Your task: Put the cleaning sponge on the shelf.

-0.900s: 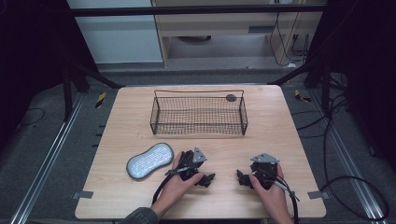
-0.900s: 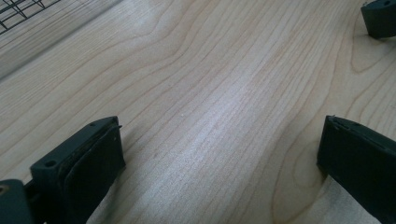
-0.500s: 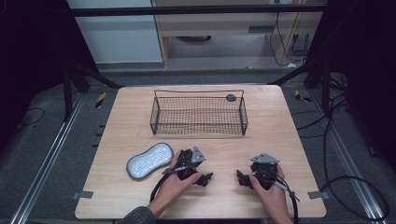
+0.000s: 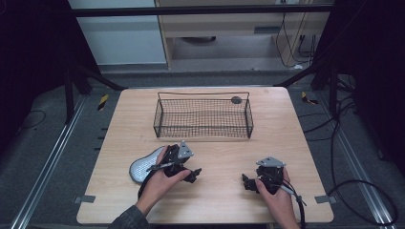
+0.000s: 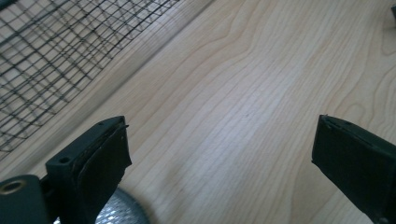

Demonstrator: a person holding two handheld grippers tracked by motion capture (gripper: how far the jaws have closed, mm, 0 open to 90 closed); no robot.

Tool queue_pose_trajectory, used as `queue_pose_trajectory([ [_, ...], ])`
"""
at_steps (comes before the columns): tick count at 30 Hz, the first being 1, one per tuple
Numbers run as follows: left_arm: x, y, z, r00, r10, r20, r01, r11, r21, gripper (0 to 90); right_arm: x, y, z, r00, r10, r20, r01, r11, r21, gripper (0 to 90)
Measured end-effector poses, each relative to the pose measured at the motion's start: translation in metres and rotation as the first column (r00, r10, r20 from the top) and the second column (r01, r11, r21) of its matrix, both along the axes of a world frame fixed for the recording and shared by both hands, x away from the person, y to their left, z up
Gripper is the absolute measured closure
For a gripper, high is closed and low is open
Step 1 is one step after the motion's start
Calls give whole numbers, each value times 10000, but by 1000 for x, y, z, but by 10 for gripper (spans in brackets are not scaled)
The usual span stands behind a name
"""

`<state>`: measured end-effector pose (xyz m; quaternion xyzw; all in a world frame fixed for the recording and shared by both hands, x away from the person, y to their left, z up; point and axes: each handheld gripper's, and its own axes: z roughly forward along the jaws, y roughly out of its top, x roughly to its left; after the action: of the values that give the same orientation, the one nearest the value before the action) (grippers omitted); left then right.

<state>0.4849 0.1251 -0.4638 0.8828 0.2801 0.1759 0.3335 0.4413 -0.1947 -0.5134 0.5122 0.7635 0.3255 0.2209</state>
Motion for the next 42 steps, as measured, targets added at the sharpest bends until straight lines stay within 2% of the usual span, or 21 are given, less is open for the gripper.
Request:
queue_pose_trajectory([
  [8, 6, 12, 8, 9997, -109, -207, 116, 9995, 296, 38, 0, 0, 0, 10000, 33, 21, -33, 10000, -7, 7],
  [11, 9, 18, 11, 9997, -9, -242, 19, 9991, 420, 39, 0, 0, 0, 10000, 68, 17, -68, 10000, -16, 7],
  [13, 10, 25, 13, 9997, 76, -211, -62, 9978, 653, 39, 0, 0, 0, 10000, 76, 14, -76, 10000, -7, 7],
  [17, 12, 43, 17, 9982, 279, -527, -253, 9984, 497, 38, 0, 0, 0, 10000, 77, 5, -77, 10000, -20, 7],
  [19, 13, 53, 18, 9976, 475, -503, -437, 9964, 732, 39, 0, 0, 0, 10000, 74, 4, -74, 10000, -14, 7],
  [25, 15, 78, 21, 9929, 820, -865, -732, 9923, 1000, 39, 0, 0, 0, 10000, 90, 4, -90, 10000, -16, 7],
  [31, 19, 97, 24, 9888, 764, -1279, -563, 9865, 1540, 36, -1, 0, 0, 10000, 97, -11, -97, 10000, 4, 7],
  [35, 22, 103, 24, 9859, 815, -1460, -573, 9850, 1626, 38, -1, 1, 0, 10000, 95, -25, -95, 10000, 11, 7],
  [37, 25, 107, 22, 9797, 1025, -1722, -702, 9804, 1843, 33, -1, 1, 0, 9999, 103, -13, -103, 9999, -8, 7],
  [42, 28, 112, 19, 9735, 1129, -1990, -700, 9750, 2108, 35, -1, 0, 0, 9999, 120, 3, -120, 9999, -14, 7],
])
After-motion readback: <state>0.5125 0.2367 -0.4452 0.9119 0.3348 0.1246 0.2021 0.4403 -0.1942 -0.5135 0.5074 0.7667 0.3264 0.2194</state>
